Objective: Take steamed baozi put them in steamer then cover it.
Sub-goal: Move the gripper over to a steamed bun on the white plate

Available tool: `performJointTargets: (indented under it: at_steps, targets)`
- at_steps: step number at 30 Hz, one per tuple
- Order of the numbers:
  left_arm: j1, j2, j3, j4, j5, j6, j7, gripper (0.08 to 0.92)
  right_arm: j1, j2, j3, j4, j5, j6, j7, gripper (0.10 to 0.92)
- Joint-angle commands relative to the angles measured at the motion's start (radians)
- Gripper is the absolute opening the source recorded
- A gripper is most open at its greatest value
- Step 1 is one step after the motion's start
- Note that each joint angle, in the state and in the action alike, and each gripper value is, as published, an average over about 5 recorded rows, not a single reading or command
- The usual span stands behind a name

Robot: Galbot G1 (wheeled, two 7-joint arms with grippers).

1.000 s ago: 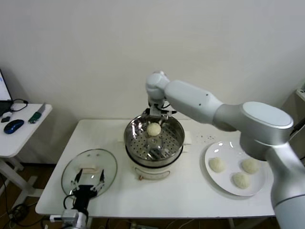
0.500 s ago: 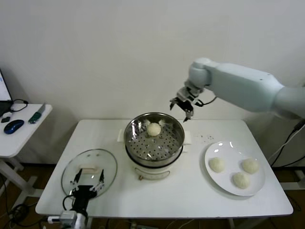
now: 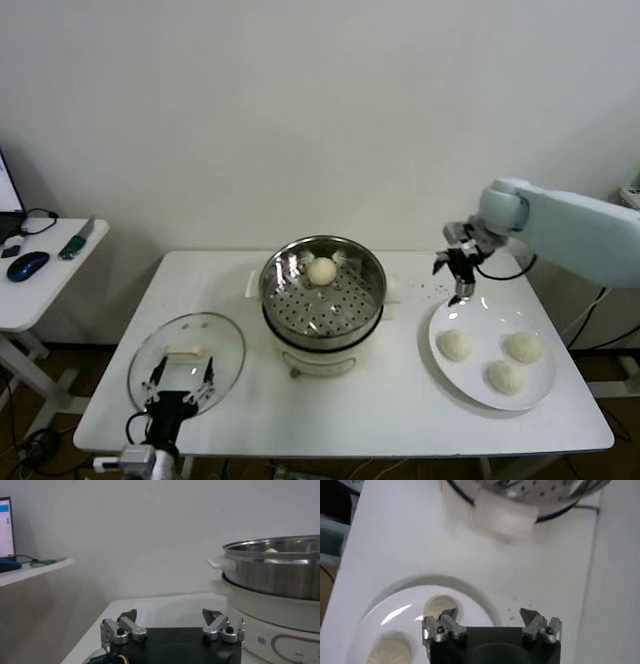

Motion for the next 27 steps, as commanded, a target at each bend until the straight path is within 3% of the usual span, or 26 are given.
performJointTargets:
  at_steps: [1, 27]
  targets:
    - [0.002, -0.002, -0.004, -0.003, -0.003, 0.001, 0.0, 0.823, -0.207, -0.076, 0.112, -0.025, -0.068, -0.068, 0.008, 0.823]
    - [0.013, -0.005, -0.018, 0.018, -0.006, -0.007, -0.001, 0.823, -0.292, 0.004, 0.181, -0.094, -0.152, -0.032, 0.0, 0.813]
